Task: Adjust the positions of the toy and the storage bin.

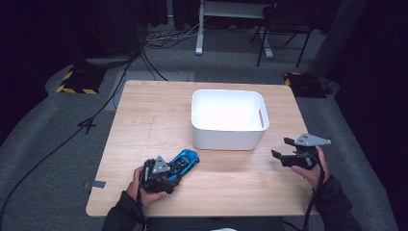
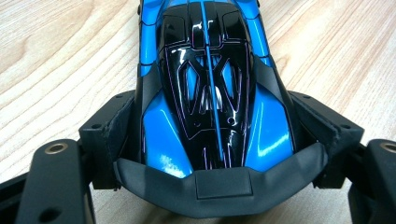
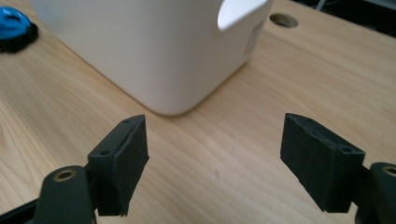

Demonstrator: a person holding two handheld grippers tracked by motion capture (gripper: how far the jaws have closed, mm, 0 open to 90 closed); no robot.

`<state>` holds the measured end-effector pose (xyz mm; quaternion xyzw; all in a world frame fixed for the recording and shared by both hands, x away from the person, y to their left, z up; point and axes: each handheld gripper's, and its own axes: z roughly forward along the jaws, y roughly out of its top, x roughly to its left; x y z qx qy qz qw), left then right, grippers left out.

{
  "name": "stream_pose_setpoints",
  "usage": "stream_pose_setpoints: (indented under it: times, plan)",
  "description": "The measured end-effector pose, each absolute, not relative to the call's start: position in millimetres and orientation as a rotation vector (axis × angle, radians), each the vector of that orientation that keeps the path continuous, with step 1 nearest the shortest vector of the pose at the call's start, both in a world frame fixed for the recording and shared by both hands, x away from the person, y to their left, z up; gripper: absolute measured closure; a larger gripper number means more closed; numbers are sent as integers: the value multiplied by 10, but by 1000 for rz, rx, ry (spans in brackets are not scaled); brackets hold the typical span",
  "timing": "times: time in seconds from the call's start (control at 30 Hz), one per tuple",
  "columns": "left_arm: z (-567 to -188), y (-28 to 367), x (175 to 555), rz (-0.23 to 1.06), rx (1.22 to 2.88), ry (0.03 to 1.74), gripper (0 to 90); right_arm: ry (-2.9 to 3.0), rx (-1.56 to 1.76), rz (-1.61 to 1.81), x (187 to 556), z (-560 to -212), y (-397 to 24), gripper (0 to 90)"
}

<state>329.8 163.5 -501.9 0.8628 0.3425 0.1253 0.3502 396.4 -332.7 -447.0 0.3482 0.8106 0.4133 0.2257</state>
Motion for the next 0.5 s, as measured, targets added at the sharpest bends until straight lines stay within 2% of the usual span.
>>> stream_pose_setpoints:
  times: [0.5]
  plan:
    - [-5020, 1633, 3306, 325, 2234, 882, 232, 2317, 1092, 1038, 3816, -5005, -3641, 228]
